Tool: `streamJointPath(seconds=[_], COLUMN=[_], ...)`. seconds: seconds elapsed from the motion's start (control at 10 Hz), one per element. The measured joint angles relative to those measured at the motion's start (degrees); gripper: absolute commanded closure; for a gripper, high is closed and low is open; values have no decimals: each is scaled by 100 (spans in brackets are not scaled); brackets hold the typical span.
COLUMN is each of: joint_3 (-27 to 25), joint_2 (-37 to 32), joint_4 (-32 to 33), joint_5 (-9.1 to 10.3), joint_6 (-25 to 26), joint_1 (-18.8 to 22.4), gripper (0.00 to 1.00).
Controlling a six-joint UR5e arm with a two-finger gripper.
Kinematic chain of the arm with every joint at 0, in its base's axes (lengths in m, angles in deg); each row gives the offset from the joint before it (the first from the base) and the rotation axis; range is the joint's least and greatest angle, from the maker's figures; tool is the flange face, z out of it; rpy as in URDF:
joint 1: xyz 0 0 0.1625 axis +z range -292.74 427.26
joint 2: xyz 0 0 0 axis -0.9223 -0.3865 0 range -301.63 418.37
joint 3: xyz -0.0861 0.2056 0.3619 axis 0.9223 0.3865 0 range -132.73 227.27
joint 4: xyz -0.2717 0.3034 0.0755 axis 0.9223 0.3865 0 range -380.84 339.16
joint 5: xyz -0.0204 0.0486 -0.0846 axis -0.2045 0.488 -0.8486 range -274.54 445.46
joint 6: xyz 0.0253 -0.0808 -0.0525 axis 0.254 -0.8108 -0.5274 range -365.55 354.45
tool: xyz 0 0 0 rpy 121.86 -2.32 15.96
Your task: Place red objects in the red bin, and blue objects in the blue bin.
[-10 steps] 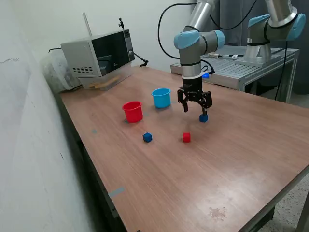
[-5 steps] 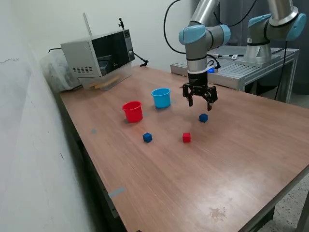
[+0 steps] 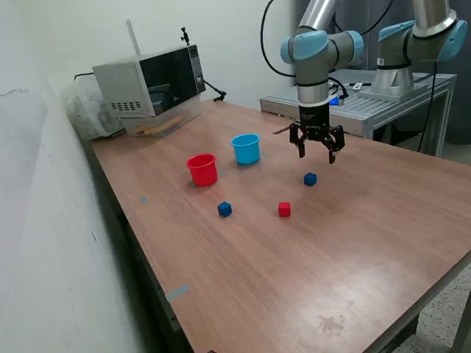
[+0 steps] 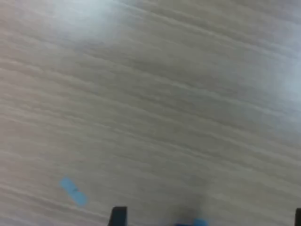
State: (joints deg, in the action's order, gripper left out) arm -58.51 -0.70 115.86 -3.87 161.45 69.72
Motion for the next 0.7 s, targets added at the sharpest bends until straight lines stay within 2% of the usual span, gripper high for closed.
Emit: streamJointPath(seconds=[0.7], joint_3=[113], joint_2=[15], joint_4=[-30], joint_5=[267], joint_6=[-465], joint_1=[187], gripper=[0])
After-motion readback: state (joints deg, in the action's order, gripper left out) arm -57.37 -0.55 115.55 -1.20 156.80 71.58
